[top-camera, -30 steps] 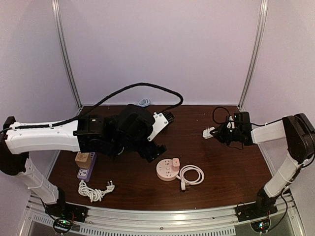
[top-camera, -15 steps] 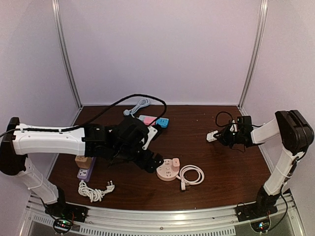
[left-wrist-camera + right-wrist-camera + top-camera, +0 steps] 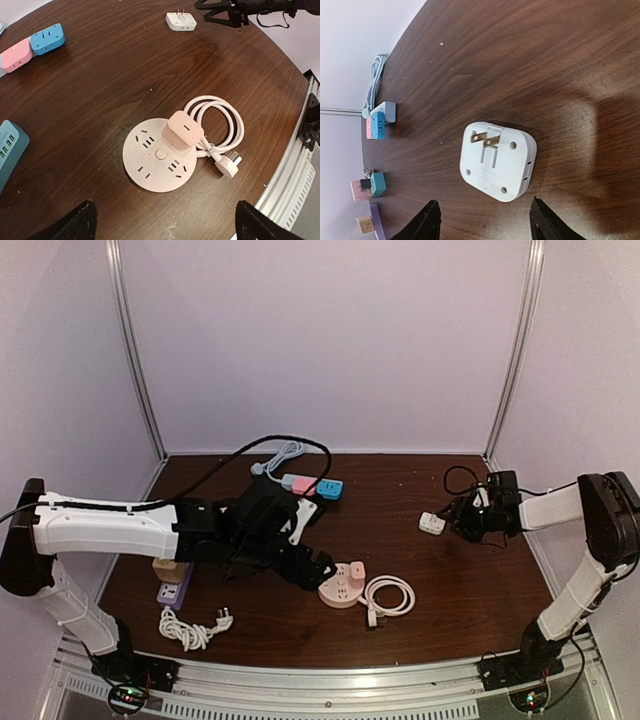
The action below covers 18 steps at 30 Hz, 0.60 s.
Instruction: Pull the plug off the socket
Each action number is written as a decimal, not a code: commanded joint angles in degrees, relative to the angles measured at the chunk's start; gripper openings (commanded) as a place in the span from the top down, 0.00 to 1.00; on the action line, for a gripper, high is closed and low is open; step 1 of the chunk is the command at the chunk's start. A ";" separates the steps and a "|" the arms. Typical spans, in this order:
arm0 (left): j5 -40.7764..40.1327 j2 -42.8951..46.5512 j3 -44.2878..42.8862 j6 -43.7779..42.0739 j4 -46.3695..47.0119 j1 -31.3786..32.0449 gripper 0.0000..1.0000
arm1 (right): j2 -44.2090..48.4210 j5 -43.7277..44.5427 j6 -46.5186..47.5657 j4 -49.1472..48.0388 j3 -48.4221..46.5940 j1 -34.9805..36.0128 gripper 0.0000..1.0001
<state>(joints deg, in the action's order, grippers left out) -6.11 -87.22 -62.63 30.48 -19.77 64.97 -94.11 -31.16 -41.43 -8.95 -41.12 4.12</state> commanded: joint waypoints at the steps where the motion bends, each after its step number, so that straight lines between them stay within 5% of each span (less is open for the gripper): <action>1: 2.06 1.18 2.49 1.76 5.53 -1.49 0.02 | 7.14 2.48 1.67 4.63 1.09 0.32 0.37; 11: 9.03 7.21 12.56 7.54 17.46 -7.17 0.02 | 22.73 12.62 0.65 15.09 3.91 13.77 0.32; 18: 15.20 8.78 19.49 12.18 26.32 -11.42 0.02 | 22.15 24.46 -3.62 20.42 -1.09 30.68 0.34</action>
<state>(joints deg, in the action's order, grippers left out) 3.77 -79.99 -46.35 38.79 -2.74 55.55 -70.81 -16.34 -42.04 6.96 -38.59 27.70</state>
